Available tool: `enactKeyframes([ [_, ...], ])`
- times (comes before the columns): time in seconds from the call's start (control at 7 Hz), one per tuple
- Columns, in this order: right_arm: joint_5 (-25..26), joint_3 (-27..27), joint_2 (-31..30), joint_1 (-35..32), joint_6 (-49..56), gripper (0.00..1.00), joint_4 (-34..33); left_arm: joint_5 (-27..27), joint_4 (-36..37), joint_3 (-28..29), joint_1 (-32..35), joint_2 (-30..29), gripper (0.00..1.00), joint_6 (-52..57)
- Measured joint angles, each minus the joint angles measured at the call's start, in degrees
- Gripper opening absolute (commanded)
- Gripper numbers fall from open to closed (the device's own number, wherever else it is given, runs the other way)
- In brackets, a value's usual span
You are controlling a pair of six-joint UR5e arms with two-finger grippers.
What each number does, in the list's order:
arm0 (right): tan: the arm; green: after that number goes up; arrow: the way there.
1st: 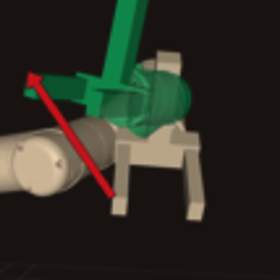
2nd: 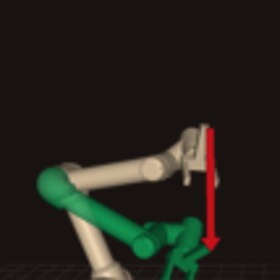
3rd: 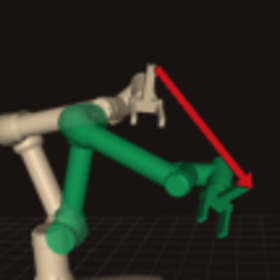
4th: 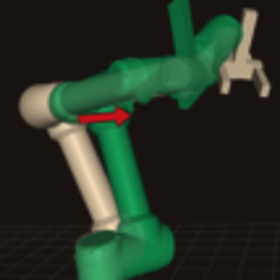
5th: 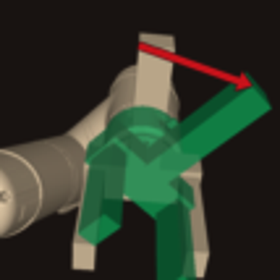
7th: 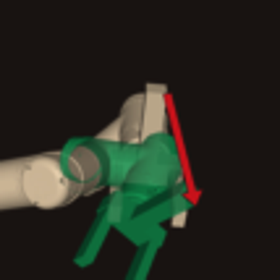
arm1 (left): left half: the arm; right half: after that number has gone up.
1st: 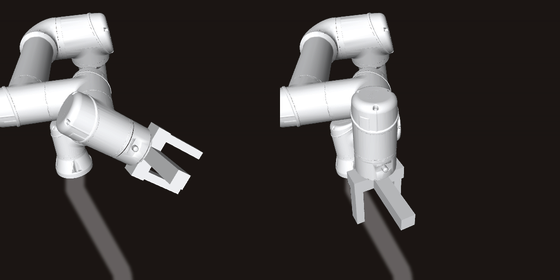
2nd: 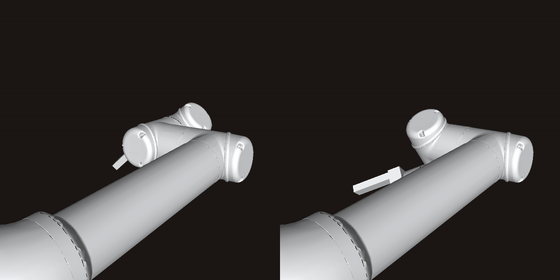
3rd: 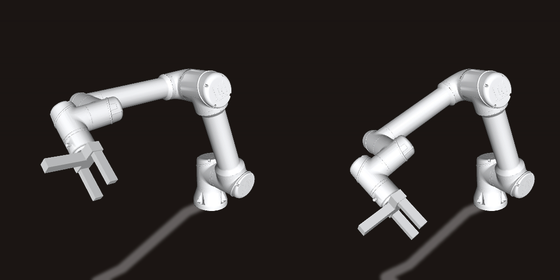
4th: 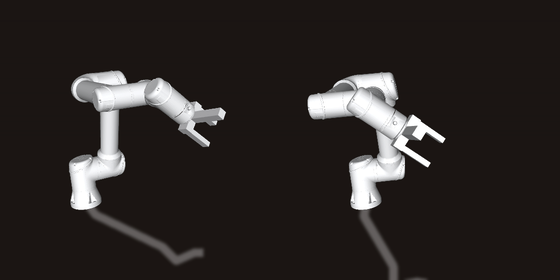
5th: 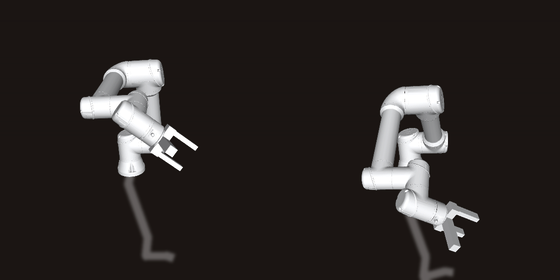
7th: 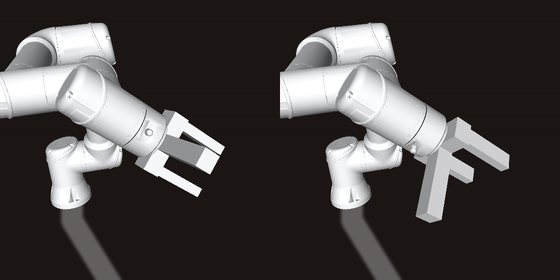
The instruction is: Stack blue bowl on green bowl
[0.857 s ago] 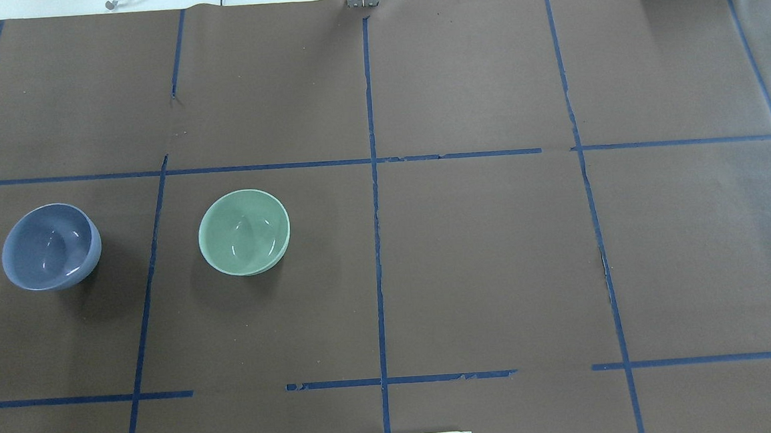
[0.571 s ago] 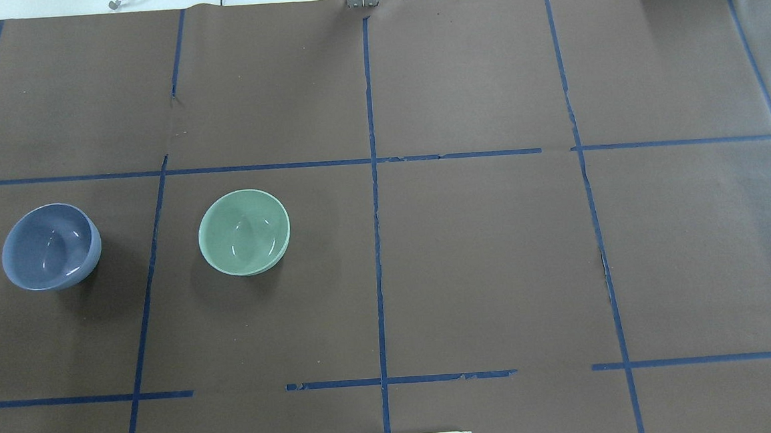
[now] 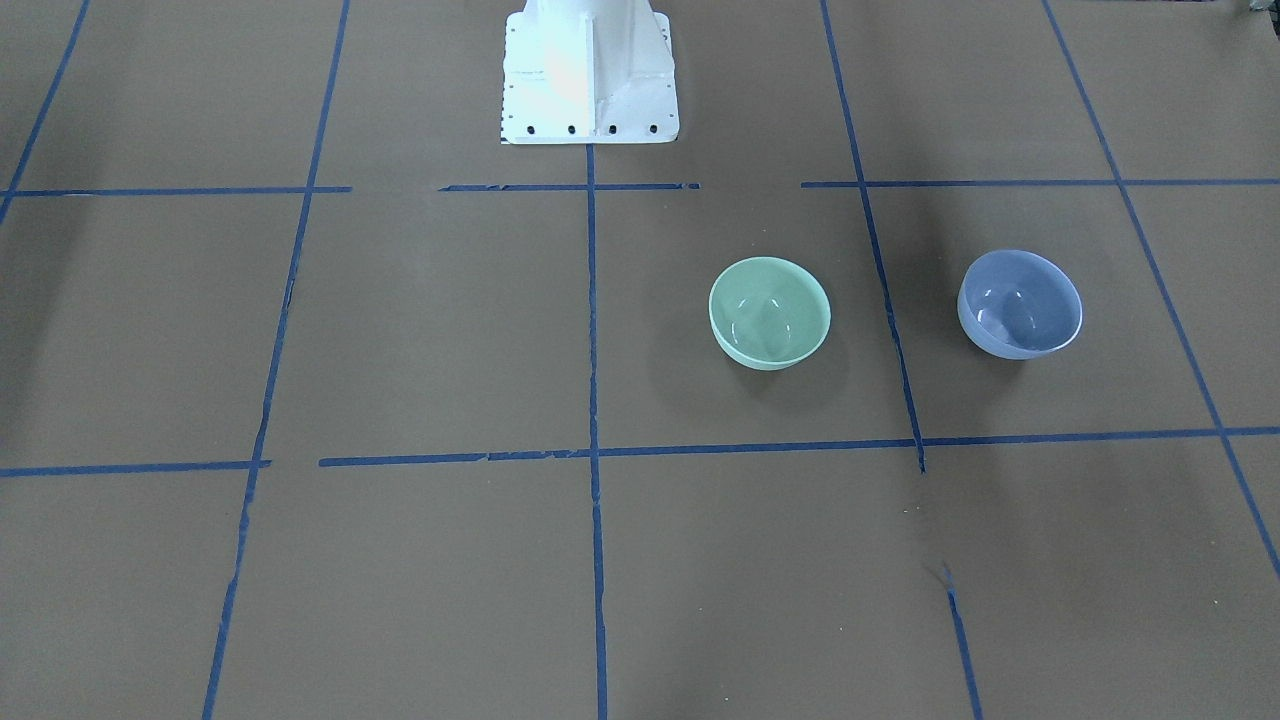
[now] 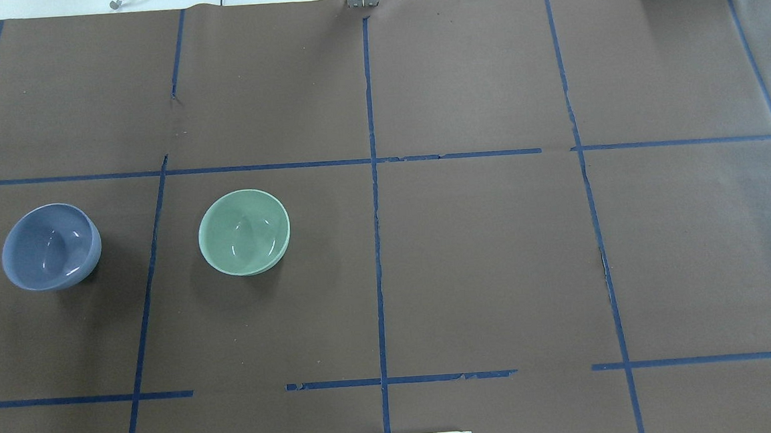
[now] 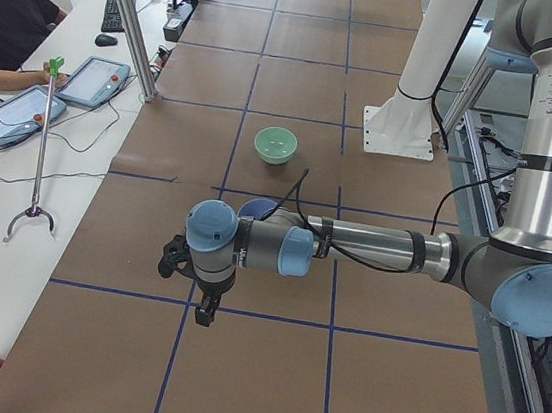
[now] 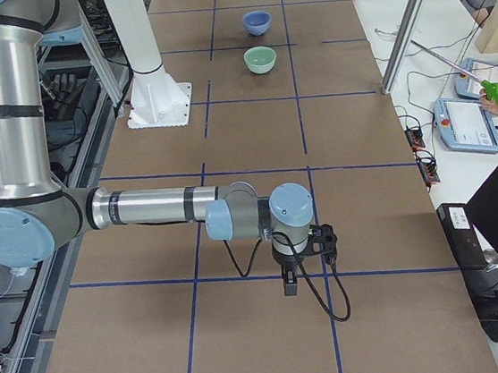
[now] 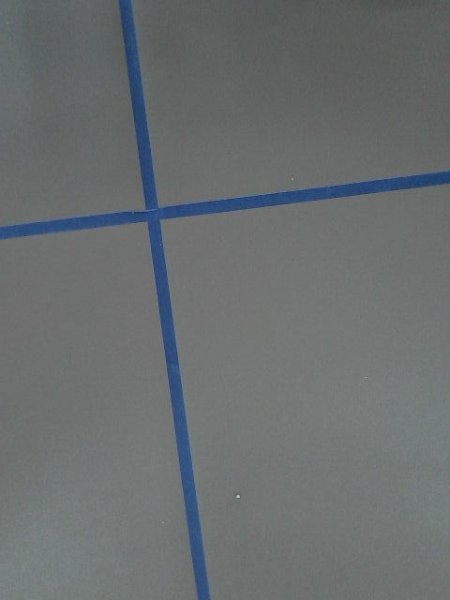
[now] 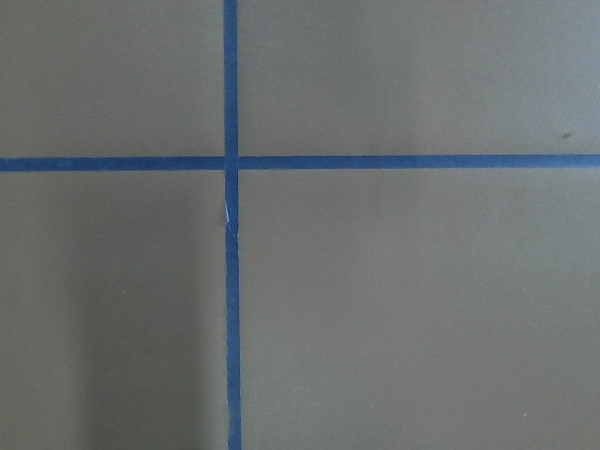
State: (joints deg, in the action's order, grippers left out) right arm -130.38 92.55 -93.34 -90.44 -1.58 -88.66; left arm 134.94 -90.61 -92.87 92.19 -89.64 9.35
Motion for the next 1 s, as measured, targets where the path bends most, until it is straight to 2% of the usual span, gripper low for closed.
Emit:
enactKeyframes([
  [0.43,0.0,0.0,0.0,0.0,0.0,1.0,0.0,-0.1,-0.2,-10.3,-7.2,0.9,1.0,-18.1],
  [0.71,0.0,0.0,0.0,0.0,0.0,1.0,0.0,-0.4,-2.7,-14.1,-13.9,1.6,1.0,-29.7],
  [1.0,0.0,0.0,0.0,0.0,0.0,1.0,0.0,-2.9,-16.8,-13.5,-22.3,5.1,1.0,-44.8],
])
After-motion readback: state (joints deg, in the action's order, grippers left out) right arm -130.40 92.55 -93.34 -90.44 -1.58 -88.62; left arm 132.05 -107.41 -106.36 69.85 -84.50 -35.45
